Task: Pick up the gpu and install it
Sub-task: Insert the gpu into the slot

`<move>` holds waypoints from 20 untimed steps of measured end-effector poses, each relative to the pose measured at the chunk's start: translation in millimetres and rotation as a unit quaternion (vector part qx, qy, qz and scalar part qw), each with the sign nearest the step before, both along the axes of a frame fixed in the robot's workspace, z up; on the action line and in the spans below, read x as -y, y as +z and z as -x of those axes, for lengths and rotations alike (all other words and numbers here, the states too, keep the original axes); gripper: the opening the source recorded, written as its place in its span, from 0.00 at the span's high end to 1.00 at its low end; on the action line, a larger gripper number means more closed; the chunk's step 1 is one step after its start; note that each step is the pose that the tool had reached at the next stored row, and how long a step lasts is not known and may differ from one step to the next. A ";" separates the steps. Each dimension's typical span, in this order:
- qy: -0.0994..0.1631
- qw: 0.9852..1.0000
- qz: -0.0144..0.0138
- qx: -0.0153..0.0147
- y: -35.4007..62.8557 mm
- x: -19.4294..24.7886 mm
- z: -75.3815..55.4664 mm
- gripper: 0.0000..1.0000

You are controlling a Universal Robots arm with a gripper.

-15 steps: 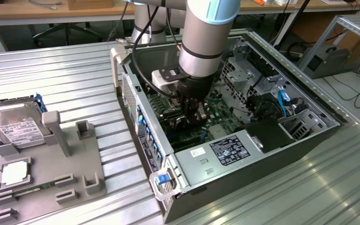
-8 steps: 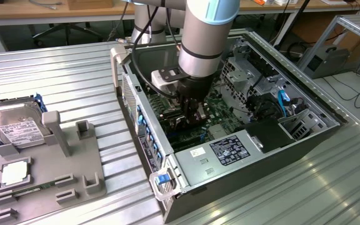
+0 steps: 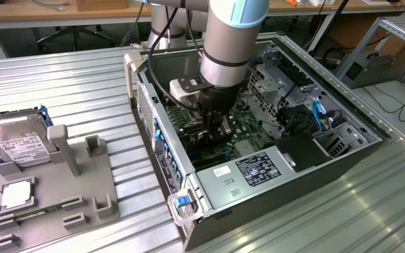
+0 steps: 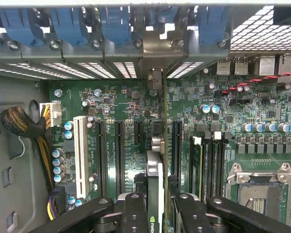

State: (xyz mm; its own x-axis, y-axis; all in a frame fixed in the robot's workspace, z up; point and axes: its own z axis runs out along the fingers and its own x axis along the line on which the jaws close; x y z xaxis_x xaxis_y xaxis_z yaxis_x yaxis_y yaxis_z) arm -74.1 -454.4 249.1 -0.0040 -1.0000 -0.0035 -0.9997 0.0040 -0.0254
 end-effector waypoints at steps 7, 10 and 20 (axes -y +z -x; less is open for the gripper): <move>0.000 1.000 0.000 0.000 -0.8 0.0 0.1 0.73; 0.000 1.000 0.000 0.000 -2.1 -0.1 0.1 0.73; 0.000 1.000 0.000 0.000 -1.9 0.0 0.1 0.73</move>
State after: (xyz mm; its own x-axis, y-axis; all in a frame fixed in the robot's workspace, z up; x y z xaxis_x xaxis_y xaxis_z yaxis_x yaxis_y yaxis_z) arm -74.2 -454.4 247.3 -0.0033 -1.0000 -0.0036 -0.9997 0.0034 -0.0254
